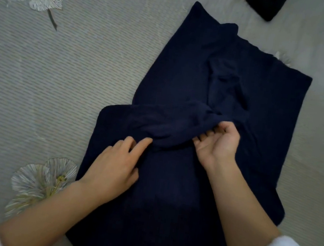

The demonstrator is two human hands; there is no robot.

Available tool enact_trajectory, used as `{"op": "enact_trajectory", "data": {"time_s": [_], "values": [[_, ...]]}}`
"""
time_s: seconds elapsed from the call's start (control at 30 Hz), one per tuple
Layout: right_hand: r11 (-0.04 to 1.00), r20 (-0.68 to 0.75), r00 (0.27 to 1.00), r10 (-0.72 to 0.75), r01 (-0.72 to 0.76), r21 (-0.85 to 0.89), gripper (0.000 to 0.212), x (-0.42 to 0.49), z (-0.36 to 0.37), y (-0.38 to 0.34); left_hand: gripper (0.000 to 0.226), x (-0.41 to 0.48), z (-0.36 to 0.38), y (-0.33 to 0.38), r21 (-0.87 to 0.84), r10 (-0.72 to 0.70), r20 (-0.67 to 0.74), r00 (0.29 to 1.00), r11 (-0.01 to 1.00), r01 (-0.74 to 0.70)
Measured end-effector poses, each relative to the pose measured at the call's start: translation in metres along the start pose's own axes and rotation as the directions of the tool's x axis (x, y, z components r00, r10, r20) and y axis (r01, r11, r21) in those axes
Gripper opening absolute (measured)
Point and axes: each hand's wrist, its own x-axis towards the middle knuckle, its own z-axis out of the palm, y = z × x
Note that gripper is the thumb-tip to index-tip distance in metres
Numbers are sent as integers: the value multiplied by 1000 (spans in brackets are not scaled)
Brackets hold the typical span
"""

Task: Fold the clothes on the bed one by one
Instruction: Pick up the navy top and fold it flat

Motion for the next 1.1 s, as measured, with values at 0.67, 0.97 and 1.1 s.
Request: {"op": "enact_trajectory", "data": {"time_s": [0.67, 0.97, 1.1], "values": [[874, -394, 895, -210, -10, -487, 22, 22, -74, -79, 47, -13, 1, 39, -192, 272, 248, 930, 955, -228], [813, -399, 776, -488, 238, -530, 33, 42, -83, -93, 72, -7, 27, -5, 256, 48, 159, 986, 963, -88], [486, -423, 655, -626, -96, -869, 50, 47, -101, -100, 73, -4, 27, 5, 200, 12, 86, 996, 979, -29]]}}
